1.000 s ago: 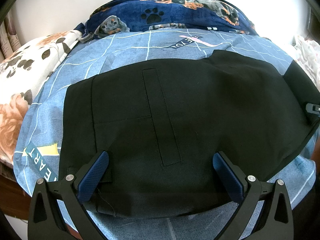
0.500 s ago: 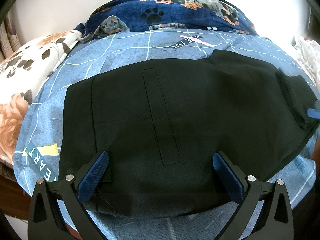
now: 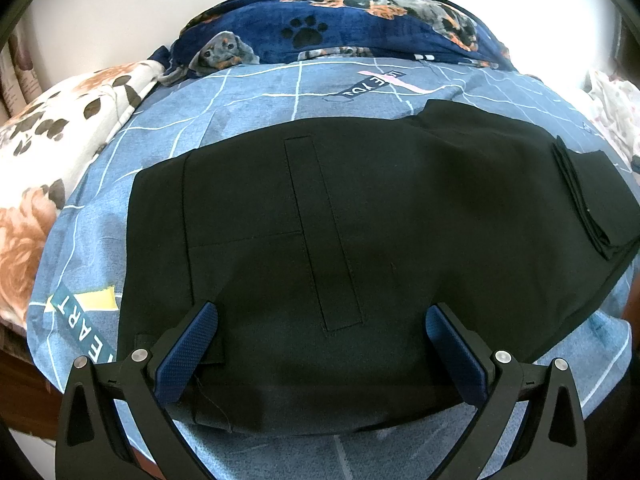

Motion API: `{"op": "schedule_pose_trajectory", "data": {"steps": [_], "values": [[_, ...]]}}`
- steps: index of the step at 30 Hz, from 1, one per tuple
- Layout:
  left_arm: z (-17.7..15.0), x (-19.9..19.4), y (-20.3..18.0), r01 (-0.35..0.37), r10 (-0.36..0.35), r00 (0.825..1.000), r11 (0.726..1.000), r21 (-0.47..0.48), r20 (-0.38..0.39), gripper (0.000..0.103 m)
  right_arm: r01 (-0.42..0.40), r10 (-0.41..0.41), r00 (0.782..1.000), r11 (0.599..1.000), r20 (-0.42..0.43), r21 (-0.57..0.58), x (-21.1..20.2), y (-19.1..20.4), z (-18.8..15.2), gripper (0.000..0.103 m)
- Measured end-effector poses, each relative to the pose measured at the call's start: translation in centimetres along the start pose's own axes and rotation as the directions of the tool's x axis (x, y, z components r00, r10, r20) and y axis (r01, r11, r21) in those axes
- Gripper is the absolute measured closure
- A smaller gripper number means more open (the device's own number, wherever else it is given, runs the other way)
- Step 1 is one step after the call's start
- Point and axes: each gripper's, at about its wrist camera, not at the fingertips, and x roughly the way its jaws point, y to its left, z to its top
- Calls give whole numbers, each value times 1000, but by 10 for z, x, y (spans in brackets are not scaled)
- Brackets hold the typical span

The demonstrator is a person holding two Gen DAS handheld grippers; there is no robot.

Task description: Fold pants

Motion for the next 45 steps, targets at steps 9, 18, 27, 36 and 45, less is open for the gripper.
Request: {"op": "schedule_pose_trajectory", "data": {"steps": [9,18,27,36,45], "values": [[0,-1,0,0,0,1000,1000,1,1,0,105,-110,992,991,-63,-84,47,-17,26,95],[0,-1,0,0,0,1000,1000,1,1,0,44,-28,992,990,-121,134,63,-63,31,103],[-1,-1,-1,-1,1,1000,1000,0,1,0,-32,55,995,963,-81,268,59,-80,45,103],[0,-2,0,-2,2,1000,1000,-1,2,0,-187,194,981,929,11,318,27,-84,24,93],[-1,-2,0,-3,3,1000,1000,0,1,0,-237,255,962,958,-97,163,-3,-86,-58,98]]}}
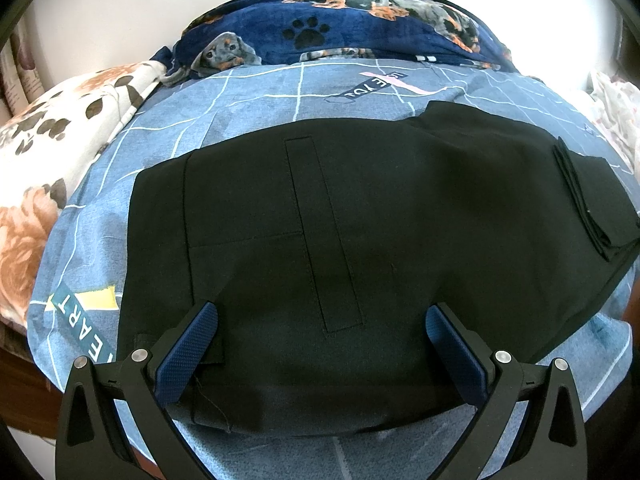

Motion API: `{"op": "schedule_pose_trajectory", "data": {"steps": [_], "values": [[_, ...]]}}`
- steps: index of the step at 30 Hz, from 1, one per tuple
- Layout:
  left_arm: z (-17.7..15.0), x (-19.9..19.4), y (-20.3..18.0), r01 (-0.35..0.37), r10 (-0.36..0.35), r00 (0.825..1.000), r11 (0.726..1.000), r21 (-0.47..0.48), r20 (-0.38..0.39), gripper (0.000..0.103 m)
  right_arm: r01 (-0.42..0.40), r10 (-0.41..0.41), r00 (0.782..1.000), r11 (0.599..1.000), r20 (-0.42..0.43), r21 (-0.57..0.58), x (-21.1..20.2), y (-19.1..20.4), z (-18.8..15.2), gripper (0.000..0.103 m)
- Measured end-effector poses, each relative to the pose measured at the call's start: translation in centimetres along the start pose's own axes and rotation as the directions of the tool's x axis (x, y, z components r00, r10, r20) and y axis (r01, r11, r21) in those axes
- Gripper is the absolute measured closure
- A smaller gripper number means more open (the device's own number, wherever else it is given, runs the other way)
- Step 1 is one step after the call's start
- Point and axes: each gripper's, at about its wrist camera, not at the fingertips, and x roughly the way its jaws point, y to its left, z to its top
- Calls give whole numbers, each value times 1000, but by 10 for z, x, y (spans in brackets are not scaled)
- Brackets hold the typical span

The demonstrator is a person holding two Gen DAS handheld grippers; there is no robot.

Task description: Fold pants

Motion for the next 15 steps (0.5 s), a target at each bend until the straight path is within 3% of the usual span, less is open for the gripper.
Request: {"op": "schedule_pose_trajectory", "data": {"steps": [2,6,9,13,15], "values": [[0,0,0,0,0,1000,1000,0,0,0,14,-14,1000,999,9,41,2,-13,-3,103],[0,0,0,0,0,1000,1000,-1,1,0,-28,26,999,997,40,72,3,-26,-10,103],[0,-1,0,5,-5,1000,1000,-2,2,0,-13,10,998,998,58,56,3,-23,-13,103],[10,-18,16,74,-74,997,996,-52,12,0,13,-18,997,998,70,62,7,-19,-12,103],[21,-41,33,100,-95,994,990,-99,53,0,25,-32,997,996,69,89,7,-18,-11,103]]}}
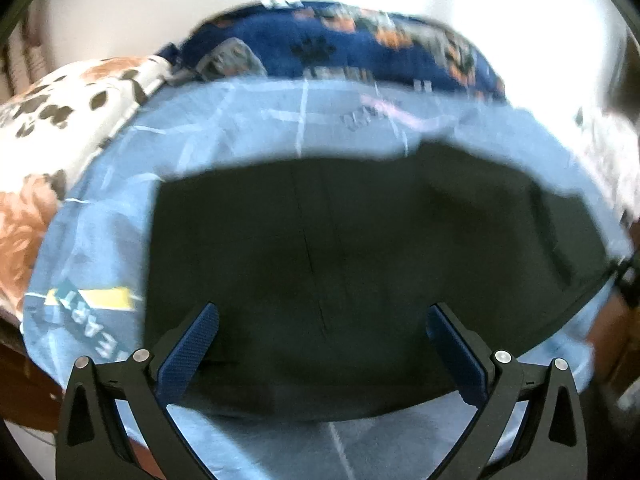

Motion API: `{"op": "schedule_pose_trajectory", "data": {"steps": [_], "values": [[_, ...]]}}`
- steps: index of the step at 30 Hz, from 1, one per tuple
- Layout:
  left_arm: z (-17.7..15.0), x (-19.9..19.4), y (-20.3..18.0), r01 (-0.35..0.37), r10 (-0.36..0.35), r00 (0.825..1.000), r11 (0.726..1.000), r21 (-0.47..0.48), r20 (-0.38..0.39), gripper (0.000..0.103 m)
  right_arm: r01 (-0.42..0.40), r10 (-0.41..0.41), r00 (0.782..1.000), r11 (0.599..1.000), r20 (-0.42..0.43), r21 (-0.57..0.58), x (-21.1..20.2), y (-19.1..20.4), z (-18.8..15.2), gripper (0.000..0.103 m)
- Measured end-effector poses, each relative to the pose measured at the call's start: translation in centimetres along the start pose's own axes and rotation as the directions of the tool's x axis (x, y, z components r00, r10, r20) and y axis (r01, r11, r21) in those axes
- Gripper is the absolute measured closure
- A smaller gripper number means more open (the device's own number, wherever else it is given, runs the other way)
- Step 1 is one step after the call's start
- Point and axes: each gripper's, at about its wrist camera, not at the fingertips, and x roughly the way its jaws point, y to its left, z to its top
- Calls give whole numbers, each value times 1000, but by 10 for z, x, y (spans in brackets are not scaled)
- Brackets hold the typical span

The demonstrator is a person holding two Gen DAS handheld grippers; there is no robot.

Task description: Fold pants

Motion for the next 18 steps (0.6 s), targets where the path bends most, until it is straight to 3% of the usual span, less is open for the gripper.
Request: {"op": "schedule_pose_trajectory", "data": {"steps": [3,5,9,11,12,13,15,18], "values": [[17,-36,36,-16,22,998,995,-98,64,0,41,-41,999,999,3,3,0,4,-1,103],[21,-51,70,-14,25,998,982,-190,59,0,67,-67,998,998,6,-3,3,8,0,103],[8,-60,125,76,-74,997,937,-341,19,2,98,-98,995,995,1,5,5,13,1,103],[-5,-58,140,155,-169,986,894,-420,2,2,103,-104,995,995,2,12,5,13,1,103],[-11,-55,144,204,-229,973,867,-455,1,2,106,-106,994,994,2,19,6,14,2,103],[-17,-49,149,272,-309,951,823,-499,8,3,107,-107,994,994,2,24,7,14,2,103],[-27,-41,149,329,-381,924,770,-547,19,5,108,-108,994,994,0,33,7,14,3,103],[-35,-28,143,457,-513,855,675,-580,78,5,109,-109,994,993,0,47,6,13,2,103]]}}
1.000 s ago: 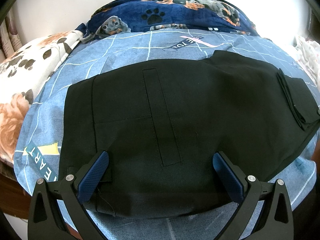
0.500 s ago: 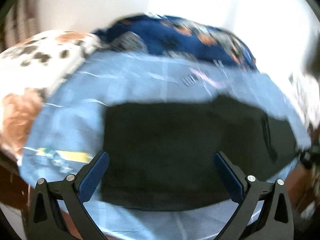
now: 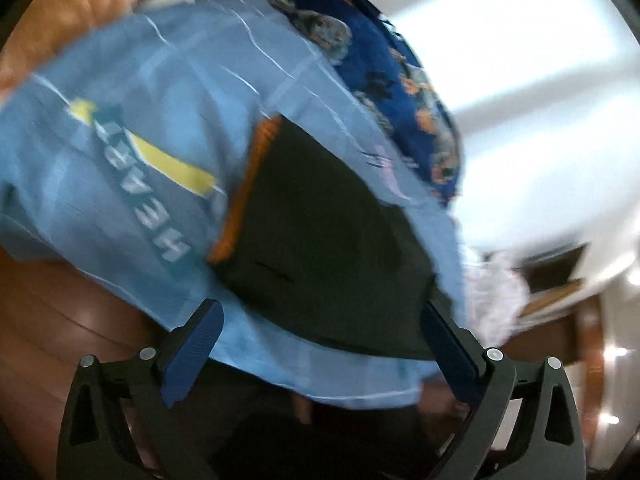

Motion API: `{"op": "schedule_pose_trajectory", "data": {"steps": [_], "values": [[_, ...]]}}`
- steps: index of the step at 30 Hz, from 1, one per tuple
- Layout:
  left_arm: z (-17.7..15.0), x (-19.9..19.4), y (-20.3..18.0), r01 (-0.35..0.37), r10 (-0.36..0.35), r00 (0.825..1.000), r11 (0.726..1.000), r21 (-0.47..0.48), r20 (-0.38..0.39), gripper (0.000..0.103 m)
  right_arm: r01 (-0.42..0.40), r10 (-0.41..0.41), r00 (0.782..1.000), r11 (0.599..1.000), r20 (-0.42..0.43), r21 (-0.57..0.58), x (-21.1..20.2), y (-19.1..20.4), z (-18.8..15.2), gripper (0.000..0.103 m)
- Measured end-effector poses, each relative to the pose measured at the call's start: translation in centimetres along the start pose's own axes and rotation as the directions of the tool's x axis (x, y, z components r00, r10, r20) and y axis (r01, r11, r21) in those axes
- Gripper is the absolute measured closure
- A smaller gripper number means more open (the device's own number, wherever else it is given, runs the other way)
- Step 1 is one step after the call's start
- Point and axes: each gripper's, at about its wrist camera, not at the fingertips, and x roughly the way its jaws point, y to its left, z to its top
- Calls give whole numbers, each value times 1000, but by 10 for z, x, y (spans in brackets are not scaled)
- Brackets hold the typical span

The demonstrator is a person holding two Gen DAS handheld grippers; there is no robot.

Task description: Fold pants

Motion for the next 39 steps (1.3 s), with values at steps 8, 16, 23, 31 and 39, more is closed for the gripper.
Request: {"op": "schedule_pose_trajectory", "data": {"steps": [8,16,23,31,39], "values": [[-3,46,-3,78,-78,993,997,-2,-92,5,4,-4,1000,1000,-4,14,1,0,1,103],[6,72,14,99,-103,989,994,-39,-104,5,4,-4,1000,1000,-2,27,2,-1,2,103],[5,61,0,107,-106,994,992,68,-16,5,-21,21,1000,999,-1,48,2,-3,3,103],[-4,67,14,79,-79,997,996,36,-9,6,-41,42,999,997,-1,67,4,-7,4,103],[4,78,3,36,-38,999,998,52,32,9,-66,66,998,994,2,93,5,-13,4,103]]}}
